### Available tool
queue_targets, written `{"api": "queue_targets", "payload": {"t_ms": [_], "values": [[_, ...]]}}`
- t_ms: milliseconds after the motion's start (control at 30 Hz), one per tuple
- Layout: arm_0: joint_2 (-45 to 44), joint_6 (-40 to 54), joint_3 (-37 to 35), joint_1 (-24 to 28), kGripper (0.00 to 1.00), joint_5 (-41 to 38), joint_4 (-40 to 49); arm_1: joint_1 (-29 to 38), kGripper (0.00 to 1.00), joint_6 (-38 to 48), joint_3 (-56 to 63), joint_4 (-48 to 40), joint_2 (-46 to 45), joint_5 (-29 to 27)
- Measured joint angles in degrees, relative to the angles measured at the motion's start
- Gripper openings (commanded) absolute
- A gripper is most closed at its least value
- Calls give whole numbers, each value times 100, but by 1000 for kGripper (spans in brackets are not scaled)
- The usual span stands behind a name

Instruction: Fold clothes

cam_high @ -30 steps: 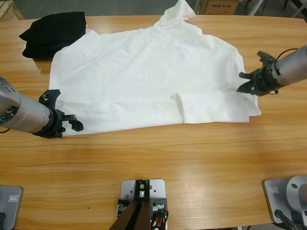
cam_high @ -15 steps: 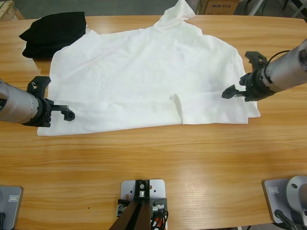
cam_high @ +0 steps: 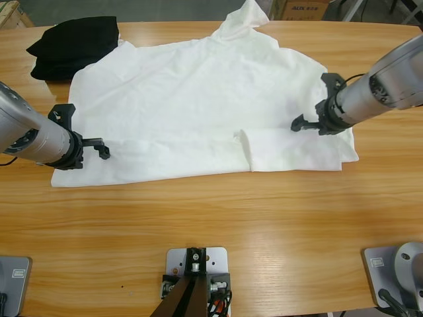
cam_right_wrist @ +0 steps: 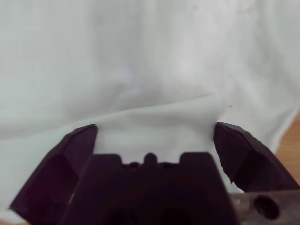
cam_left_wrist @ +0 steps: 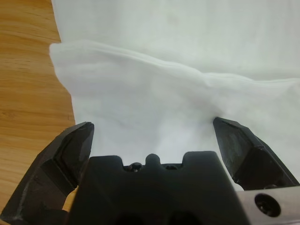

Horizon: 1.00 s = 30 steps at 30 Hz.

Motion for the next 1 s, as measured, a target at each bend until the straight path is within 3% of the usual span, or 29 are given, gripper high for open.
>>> {"api": "queue_targets", "payload": {"t_ms": [367,567,1000], "values": [[-123,-232,183,1,1000,-93,64,4,1000,247,315,-219,-161,70],[-435,-440,601,-163,1000,-207,104,197,1000,832,575,383,-573,150],[-661,-524,731,-448,1000,-413,607,1699,1000,2209,594,1242,-978,308]]}}
